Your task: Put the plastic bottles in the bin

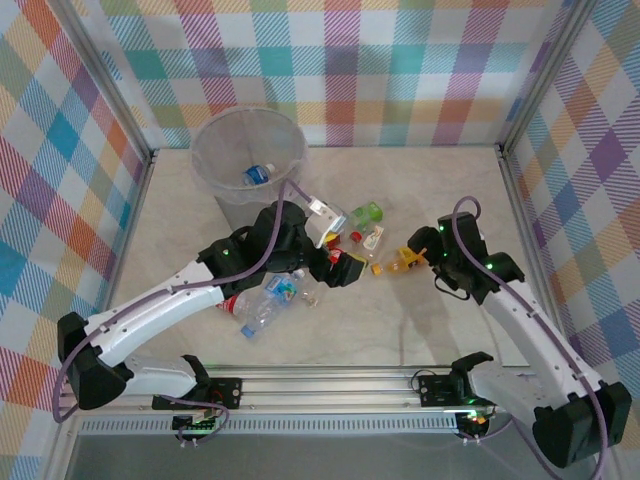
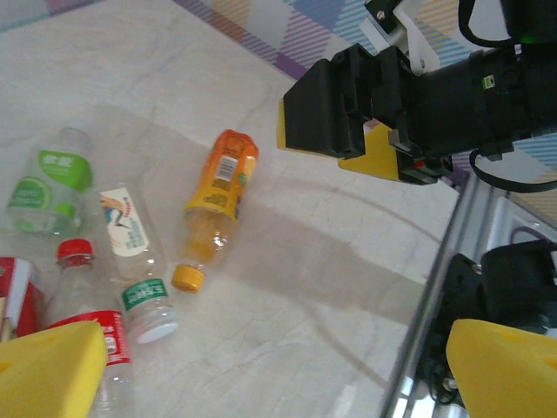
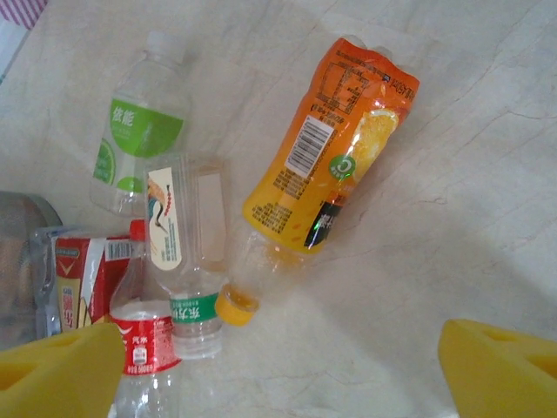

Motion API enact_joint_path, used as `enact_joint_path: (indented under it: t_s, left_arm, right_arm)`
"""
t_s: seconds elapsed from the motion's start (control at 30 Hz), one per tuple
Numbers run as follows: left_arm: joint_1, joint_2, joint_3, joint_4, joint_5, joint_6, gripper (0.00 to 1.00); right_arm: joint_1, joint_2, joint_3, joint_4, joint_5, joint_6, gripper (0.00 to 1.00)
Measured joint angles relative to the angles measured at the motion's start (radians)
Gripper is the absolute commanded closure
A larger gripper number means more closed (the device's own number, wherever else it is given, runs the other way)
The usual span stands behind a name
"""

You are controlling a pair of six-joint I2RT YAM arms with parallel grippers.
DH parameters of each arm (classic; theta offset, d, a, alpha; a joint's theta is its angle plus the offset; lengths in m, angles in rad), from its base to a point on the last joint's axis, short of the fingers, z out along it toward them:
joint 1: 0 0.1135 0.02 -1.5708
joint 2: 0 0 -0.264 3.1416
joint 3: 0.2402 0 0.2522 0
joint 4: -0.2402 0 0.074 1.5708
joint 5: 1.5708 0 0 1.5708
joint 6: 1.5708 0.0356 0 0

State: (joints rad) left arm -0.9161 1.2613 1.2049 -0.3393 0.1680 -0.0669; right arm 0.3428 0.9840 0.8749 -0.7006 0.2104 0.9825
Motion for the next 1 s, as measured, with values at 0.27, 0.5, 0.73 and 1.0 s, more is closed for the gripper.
enact_joint_path:
  t_s: [0.27,0.5,0.73,1.0]
  left_arm:
    - [-0.024,-0.008,-0.006,0.01,-0.098,0.001,0.0]
    - [-0.046,-0.006,-0.006,0.008,-0.129,0.005,0.0]
    - [-0.05,-0.006,-0.006,0.002,-0.136,0.012,0.0]
    - [-0.05,0.0,-0.004,0.001,-0.135,0.024,0.0]
  right_arm:
    - [-0.087,0.121,-0.057,0.11,-0.065,0.05,0.21]
    - [-0.131,0.222,-0.064,0.203,-0.081,0.087,0.23]
    - [-0.154,0.346,-0.064,0.282,-0.108,0.121,0.22]
    - [-0.159,0.473,-0.064,0.361,-0.119,0.147,0.22]
